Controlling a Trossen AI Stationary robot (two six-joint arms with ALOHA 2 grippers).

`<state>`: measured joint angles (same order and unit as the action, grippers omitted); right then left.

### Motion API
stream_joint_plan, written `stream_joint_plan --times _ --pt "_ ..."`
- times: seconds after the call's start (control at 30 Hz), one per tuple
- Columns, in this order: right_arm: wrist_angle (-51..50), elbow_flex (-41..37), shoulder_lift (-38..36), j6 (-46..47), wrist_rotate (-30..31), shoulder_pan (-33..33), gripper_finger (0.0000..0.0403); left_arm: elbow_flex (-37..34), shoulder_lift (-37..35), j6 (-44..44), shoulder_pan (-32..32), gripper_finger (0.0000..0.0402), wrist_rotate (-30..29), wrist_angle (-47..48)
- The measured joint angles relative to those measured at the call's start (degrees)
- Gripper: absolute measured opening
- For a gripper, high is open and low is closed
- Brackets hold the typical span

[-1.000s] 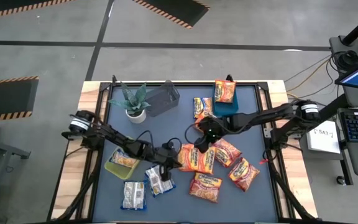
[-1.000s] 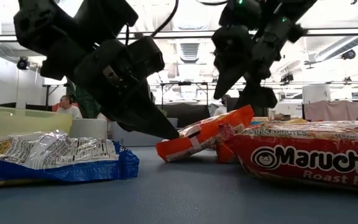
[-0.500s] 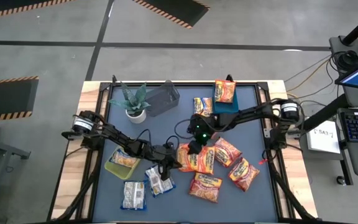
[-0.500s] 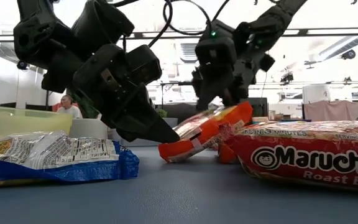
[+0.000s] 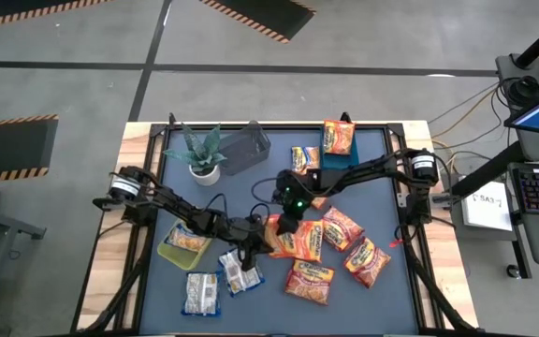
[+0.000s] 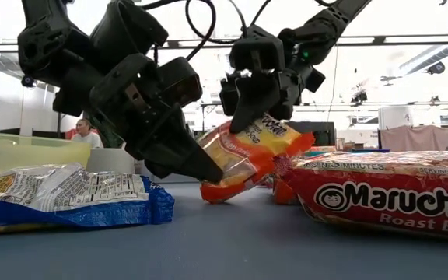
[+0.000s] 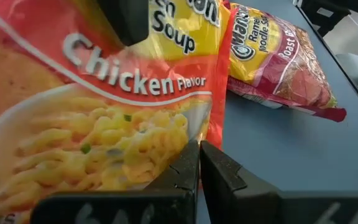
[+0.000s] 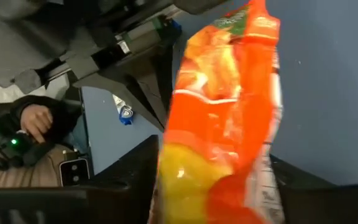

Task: Sort Maruchan noodles
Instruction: Put the orange noodle pack into the blue bin

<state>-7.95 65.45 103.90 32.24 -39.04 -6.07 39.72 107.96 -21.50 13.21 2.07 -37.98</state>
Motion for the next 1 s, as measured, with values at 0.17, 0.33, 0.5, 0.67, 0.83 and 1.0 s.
stream_joint_plan --times 0.17,0.33,0.5,0.67,0.83,1.0 --pt "-1.0 0.5 -1.5 -2.5 0.5 0.0 0.0111 -0.4 -2.3 0.2 0.0 0.0 0.4 0.0" --pt "-2.5 0.4 -4.6 -5.9 2.1 0.0 0.01 -1.9 -6.4 1.9 0.0 0.0 -0.3 1.1" --pt "-6.4 -0.1 -10.2 -11.7 6.8 -0.1 0.0106 -3.9 -12.0 3.1 0.0 0.0 -1.3 2.2" --pt "-11.8 -0.9 -18.3 -21.2 10.6 -0.5 0.0105 -4.1 -17.1 4.5 0.0 0.0 -2.6 1.5" --pt "-12.3 -4.6 -27.5 -27.7 11.0 -0.9 0.0105 -2.7 -19.9 8.9 -0.1 0.0 -7.0 1.5" --pt "-10.1 -9.8 -35.8 -31.6 17.5 -1.2 0.0105 0.0 -20.7 14.4 -0.3 0.0001 -8.7 2.2"
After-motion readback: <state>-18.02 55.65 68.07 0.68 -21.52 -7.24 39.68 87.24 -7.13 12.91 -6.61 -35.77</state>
